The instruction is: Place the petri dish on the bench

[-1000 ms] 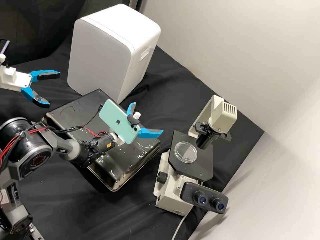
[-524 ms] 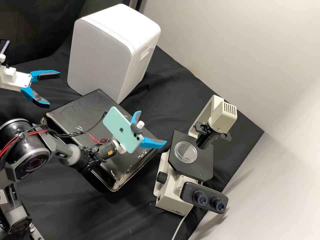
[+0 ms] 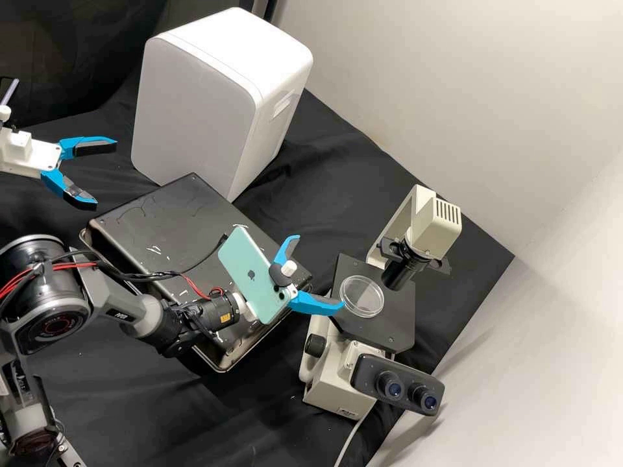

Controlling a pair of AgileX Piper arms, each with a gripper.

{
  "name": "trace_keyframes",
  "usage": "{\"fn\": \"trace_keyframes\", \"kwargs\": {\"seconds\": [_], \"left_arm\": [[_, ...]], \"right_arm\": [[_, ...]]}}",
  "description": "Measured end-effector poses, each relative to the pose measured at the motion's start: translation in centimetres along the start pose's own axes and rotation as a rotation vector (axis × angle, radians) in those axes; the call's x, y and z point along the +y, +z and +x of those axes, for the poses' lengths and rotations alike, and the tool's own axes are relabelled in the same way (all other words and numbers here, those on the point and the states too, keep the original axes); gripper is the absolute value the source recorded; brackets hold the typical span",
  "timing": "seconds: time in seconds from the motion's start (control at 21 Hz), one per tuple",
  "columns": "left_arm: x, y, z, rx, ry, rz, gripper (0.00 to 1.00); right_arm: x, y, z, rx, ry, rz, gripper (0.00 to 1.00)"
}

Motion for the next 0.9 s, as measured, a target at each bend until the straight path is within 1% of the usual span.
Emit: {"fn": "trace_keyframes", "kwargs": {"seconds": [0.19, 0.33, 0.48, 0.57, 0.67, 0.81, 0.9], "left_arm": [[-0.03, 0.0, 0.0, 0.0, -0.001, -0.001, 1.0], [-0.26, -0.1, 0.1, 0.002, -0.011, -0.008, 1.0], [-0.26, -0.1, 0.1, 0.002, -0.011, -0.008, 1.0], [-0.26, -0.1, 0.1, 0.002, -0.011, -0.008, 1.0], [-0.24, -0.1, 0.1, 0.002, -0.01, -0.008, 1.0], [-0.35, -0.3, 0.3, 0.002, -0.016, -0.011, 1.0], [-0.37, -0.3, 0.3, 0.002, -0.017, -0.012, 1.0]], "right_arm": [[0.6, 0.6, 0.7, -0.016, 0.021, -0.003, 1.0], [0.6, 0.8, 1.3, -0.017, 0.023, -0.004, 1.0], [0.6, 0.9, 2.0, -0.018, 0.023, -0.004, 1.0], [0.4, 1.4, 2.4, -0.031, 0.018, -0.004, 1.0], [0.5, 1.8, 2.9, -0.046, 0.019, -0.004, 1.0], [0.6, 2.7, 3.3, -0.081, 0.012, -0.004, 1.0], [0.8, 3.0, 3.6, -0.087, 0.021, -0.004, 1.0]]}}
